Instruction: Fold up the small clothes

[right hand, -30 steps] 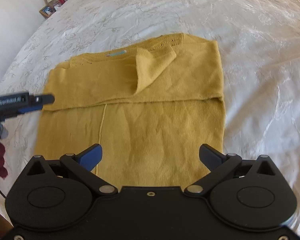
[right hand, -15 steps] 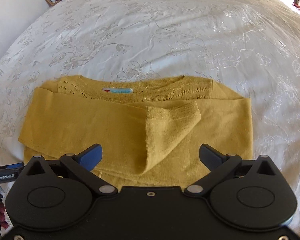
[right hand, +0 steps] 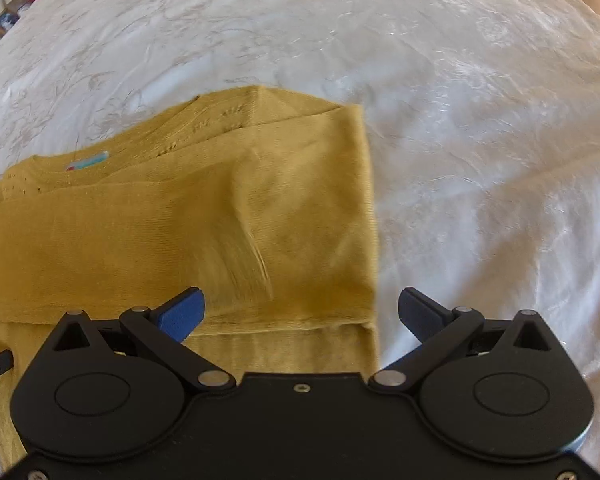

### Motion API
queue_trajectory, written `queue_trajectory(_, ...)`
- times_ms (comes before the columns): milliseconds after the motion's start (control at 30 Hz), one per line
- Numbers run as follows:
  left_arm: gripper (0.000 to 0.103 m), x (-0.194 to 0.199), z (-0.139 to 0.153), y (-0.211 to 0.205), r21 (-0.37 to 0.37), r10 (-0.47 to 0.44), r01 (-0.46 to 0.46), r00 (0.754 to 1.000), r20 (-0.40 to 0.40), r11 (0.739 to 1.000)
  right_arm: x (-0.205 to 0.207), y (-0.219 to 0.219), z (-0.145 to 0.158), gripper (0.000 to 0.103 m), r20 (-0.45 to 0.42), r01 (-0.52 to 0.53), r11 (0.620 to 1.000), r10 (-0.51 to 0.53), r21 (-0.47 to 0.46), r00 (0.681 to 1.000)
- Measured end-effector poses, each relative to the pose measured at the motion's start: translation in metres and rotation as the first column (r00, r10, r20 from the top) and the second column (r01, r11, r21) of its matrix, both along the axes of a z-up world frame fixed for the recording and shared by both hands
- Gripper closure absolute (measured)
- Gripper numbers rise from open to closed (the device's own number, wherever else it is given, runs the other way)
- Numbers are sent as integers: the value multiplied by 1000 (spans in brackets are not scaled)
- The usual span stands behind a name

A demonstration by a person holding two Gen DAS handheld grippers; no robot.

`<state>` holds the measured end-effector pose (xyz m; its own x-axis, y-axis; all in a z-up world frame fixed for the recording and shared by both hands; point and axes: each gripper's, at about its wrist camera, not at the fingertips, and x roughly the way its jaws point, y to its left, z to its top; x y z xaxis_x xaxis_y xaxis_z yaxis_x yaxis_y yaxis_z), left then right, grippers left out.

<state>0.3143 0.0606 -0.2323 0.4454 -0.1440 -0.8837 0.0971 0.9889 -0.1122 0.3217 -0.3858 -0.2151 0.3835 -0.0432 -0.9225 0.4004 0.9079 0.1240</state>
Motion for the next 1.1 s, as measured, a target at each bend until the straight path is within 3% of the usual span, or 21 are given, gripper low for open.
queue_trajectory(167, 0, -8, -2, -4, 24, 19, -20, 998, 56, 1000, 2, -3, 18, 1, 131, -63, 995, 53, 72, 990)
queue_trajectory(267, 0, -9, -1, -4, 22, 19, -21, 998, 62, 1000, 16, -1, 10, 1, 140, -104, 985, 84, 138, 987)
queue_trajectory(300, 0, -8, -1, -3, 21, 18, -19, 998, 59, 1000, 20, -1, 6, 3, 136, -105, 982, 84, 157, 987)
queue_trajectory(367, 0, -5, -1, -3, 18, 14, -15, 999, 49, 1000, 27, -1, -2, 26, 119, -96, 981, 76, 166, 990)
queue_trajectory(567, 0, -4, -1, -2, 16, 11, -12, 999, 37, 1000, 37, 1, -15, 34, 107, -123, 968, 102, 218, 989)
queue_trajectory(600, 0, -4, -1, -2, 16, 11, -12, 999, 37, 1000, 38, 1, -16, 38, 106, -128, 966, 106, 225, 989)
queue_trajectory(700, 0, -3, -1, -3, 18, 12, -13, 999, 36, 1000, 41, 4, -10, 84, 96, -134, 969, 116, 209, 989)
queue_trajectory(733, 0, -3, -1, -3, 18, 12, -13, 999, 34, 1000, 42, 7, -5, 90, 112, -150, 965, 129, 213, 985)
queue_trajectory(800, 0, -2, -1, -3, 17, 11, -12, 999, 30, 1000, 41, 12, 16, 90, 185, -212, 955, 174, 207, 967)
queue_trajectory(933, 0, 0, 0, -3, 11, 11, -11, 1000, 14, 1000, 37, 12, 65, 90, 270, -276, 957, 244, 86, 931)
queue_trajectory(1033, 0, 1, -1, -3, 15, 10, -11, 1000, 14, 1000, 44, -4, 56, 91, 186, -232, 973, 228, -2, 956)
queue_trajectory(1100, 0, 1, -1, -4, 17, 10, -10, 1000, 15, 1000, 51, -16, 35, 90, 131, -189, 982, 186, 11, 974)
